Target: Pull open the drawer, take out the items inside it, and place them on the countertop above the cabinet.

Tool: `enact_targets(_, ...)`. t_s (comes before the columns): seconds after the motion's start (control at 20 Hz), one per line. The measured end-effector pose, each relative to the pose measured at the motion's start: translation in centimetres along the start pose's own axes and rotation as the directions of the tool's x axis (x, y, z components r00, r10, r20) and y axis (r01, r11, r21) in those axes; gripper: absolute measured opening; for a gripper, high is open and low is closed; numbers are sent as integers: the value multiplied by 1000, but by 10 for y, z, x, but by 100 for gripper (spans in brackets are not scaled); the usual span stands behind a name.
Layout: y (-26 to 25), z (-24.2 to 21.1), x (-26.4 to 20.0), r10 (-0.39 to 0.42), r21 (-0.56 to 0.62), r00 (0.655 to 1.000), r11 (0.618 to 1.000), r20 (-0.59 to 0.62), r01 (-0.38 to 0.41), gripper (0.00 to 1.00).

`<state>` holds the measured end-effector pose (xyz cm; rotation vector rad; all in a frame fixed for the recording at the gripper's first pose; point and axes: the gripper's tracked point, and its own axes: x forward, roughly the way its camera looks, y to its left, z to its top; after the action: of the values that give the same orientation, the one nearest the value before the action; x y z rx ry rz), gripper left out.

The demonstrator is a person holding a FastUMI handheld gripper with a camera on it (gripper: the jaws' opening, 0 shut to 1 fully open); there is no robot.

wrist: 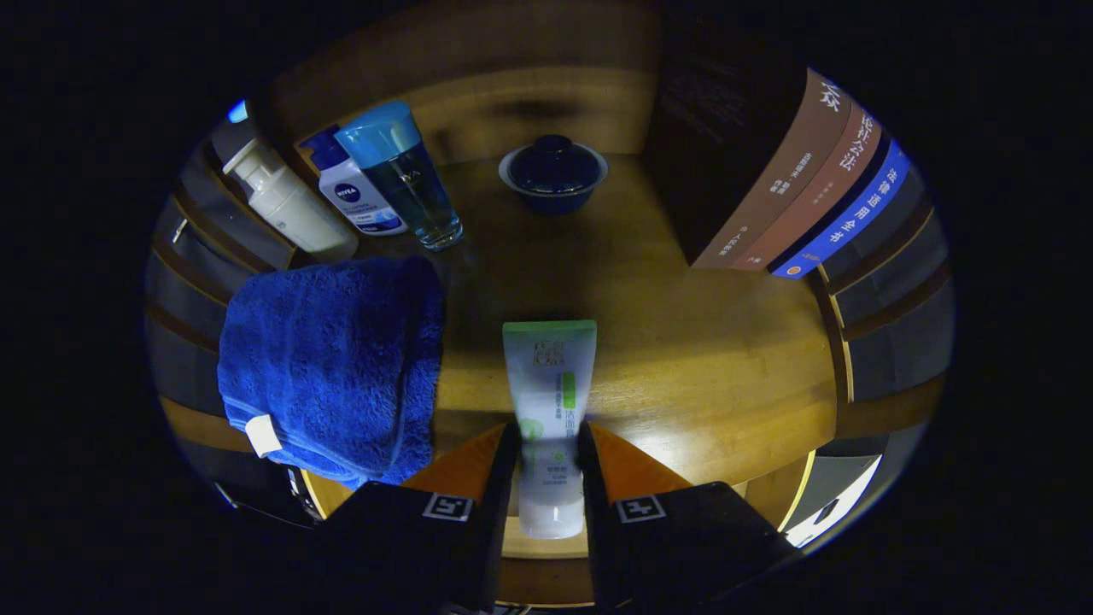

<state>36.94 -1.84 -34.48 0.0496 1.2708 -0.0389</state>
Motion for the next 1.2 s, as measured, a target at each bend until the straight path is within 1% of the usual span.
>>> enact_targets(0.05,-2,0,-1,-8,-13,1000,1000,3,9,47)
enact_targets(0.2,1,-9,-2,7,-12,1000,1000,-4,-7,83)
enact_targets(0.25,0,-11,-2,10,-7,1000,1000,-4,-10,85)
enact_targets(0.4,-1,-14,-4,21,10,1000,1000,17,-22,95)
enact_targets(0.5,-3,-14,-8,23,20,999,1000,40,-24,98)
enact_targets(0.65,-3,-11,-20,40,17,994,999,102,-42,99)
enact_targets(0.85,-6,-17,-45,51,8,977,999,206,-53,99)
enact_targets(1.0,-5,-28,-68,70,14,955,997,288,-77,100)
enact_targets(1.2,7,-53,-101,127,21,916,989,380,-146,100)
